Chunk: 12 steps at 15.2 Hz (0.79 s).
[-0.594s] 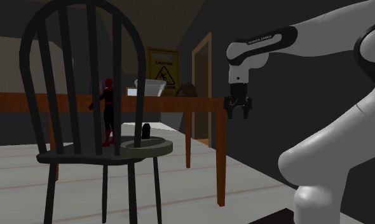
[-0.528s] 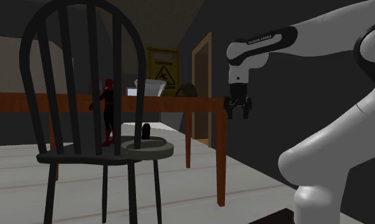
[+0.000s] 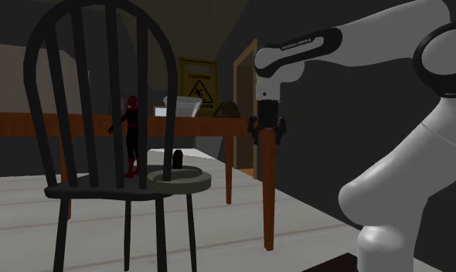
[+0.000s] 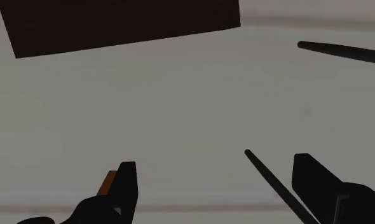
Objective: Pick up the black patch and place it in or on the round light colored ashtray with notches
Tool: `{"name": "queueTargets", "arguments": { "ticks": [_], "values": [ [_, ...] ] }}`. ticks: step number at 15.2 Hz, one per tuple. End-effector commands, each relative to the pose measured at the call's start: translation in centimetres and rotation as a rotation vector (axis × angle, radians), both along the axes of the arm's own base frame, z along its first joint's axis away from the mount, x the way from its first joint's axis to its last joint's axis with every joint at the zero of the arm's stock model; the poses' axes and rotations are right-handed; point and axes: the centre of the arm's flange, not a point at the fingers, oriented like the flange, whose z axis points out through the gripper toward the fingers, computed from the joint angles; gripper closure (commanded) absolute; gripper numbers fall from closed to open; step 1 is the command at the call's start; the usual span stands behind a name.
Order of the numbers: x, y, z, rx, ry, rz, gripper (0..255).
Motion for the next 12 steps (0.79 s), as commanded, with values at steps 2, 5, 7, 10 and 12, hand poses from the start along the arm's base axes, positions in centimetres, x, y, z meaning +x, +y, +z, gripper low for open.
{"name": "queueTargets", "arguments": {
  "ticks": [2, 5, 7, 10, 12],
  "values": [
    [1.4, 3.8, -0.2, 0.005, 0.003, -0.052, 0],
    [3.0, 7.4, -0.2, 0.010, 0.007, -0.102, 0],
    [4.1, 9.7, -0.2, 0.013, 0.009, -0.135, 0],
    [6.0, 13.1, -0.2, 0.017, 0.012, -0.185, 0],
    [7.3, 15.4, -0.2, 0.020, 0.014, -0.218, 0]
  ]
}}
